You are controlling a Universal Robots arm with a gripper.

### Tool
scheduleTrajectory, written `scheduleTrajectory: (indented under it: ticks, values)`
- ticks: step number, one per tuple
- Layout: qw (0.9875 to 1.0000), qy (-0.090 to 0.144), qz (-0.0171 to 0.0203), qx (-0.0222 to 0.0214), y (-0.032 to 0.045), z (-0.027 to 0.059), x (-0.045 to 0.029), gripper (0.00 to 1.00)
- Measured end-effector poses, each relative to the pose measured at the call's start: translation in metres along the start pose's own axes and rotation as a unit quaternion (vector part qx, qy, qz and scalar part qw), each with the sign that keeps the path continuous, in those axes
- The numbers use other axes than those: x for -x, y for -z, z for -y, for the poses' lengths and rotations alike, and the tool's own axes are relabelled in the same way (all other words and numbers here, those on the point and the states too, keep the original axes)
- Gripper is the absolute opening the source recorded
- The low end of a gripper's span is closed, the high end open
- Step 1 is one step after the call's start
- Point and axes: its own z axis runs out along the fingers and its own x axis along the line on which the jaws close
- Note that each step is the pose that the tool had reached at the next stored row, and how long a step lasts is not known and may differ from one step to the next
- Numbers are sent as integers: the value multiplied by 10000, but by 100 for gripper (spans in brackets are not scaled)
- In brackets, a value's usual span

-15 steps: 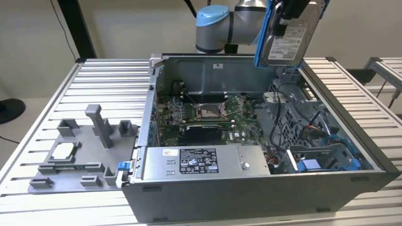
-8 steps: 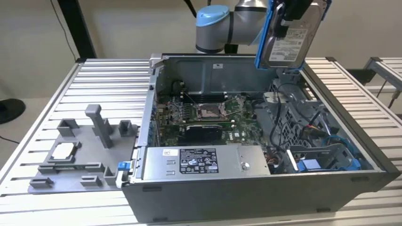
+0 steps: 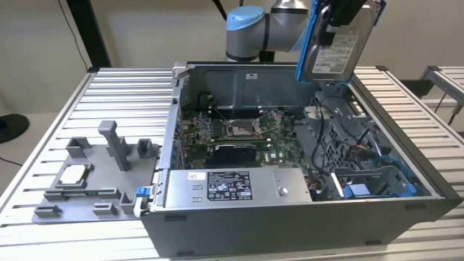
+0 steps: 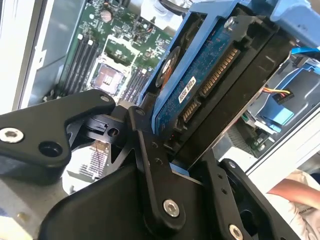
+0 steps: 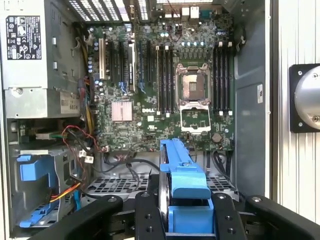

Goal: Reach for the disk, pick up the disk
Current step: 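Pick up the disk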

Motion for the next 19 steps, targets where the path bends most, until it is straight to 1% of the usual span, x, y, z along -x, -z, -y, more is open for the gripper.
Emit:
scheduleTrajectory:
  ticks: [5,13,19]
  values:
    - [10000,0,0,0,0,2,-46,0]
    - [10000,0,0,0,0,3,-50,0]
    - [10000,0,0,0,1,4,-83,0]
